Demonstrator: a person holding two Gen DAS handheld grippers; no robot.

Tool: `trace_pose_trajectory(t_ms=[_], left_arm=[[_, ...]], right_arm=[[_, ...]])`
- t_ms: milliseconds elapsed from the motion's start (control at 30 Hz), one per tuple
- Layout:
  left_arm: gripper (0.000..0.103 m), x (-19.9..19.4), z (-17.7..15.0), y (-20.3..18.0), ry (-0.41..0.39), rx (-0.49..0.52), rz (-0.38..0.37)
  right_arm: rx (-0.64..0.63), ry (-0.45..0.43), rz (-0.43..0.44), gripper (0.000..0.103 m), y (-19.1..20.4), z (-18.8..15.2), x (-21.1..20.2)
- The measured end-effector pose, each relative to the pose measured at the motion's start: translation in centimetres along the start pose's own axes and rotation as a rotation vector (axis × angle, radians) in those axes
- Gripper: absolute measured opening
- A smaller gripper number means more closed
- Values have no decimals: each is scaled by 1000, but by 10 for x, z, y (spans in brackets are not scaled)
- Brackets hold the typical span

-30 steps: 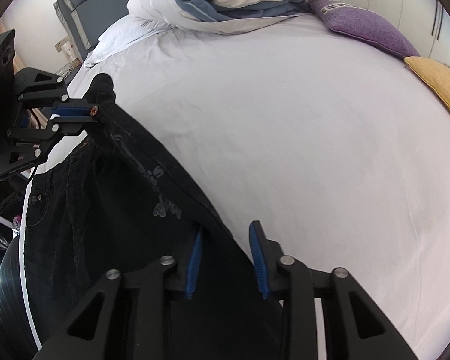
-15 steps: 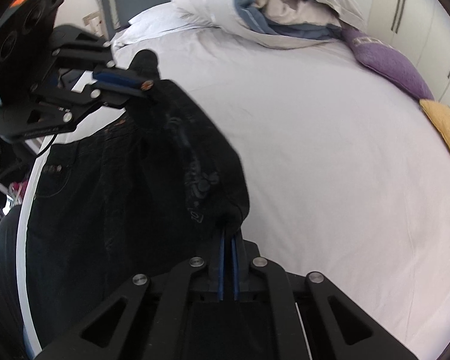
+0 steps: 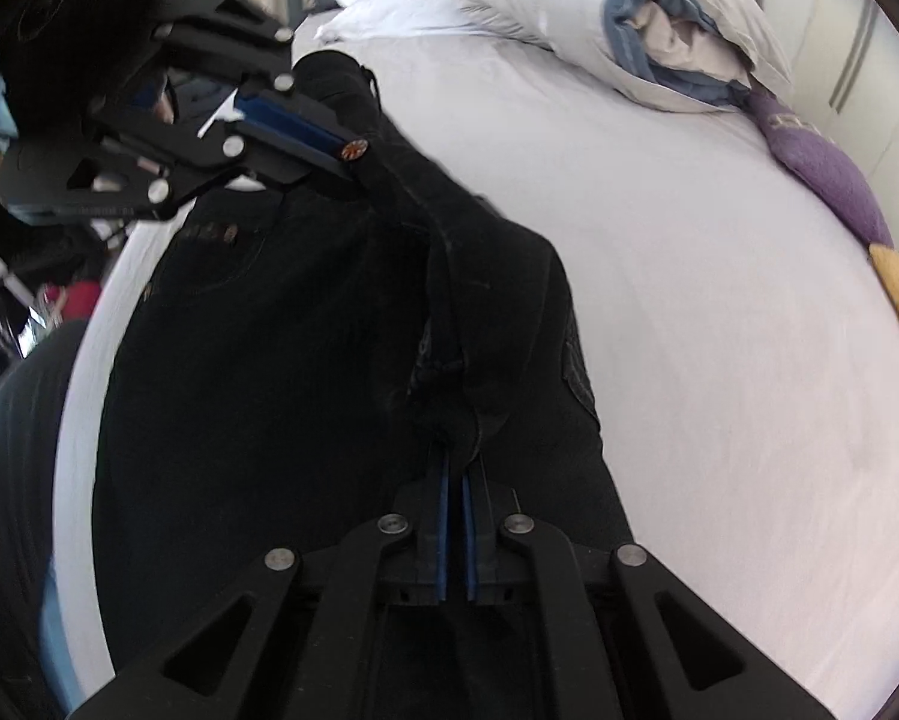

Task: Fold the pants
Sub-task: 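Lift the jeans by the waistband with both tools, holding them hanging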

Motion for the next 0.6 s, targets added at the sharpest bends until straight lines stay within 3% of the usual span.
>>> trace_pose_trajectory(t_ms=[233, 600], left_arm=[[6, -33, -45, -28, 26, 19, -13], [6, -67, -93, -63, 44, 156, 15]], right_arm=[[-108, 96, -21, 5, 54, -15, 16], [-295, 226, -71, 5, 118, -33, 35]])
Point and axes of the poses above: each gripper's, at about its wrist camera, not at the fingertips, and x roughly the way its jaws point, y to its left, z to its top, the point moved 1 cm from there along x, roughly the way its jaws point, and after that the axes turned 14 degrees about z, right-handed, at the moved point
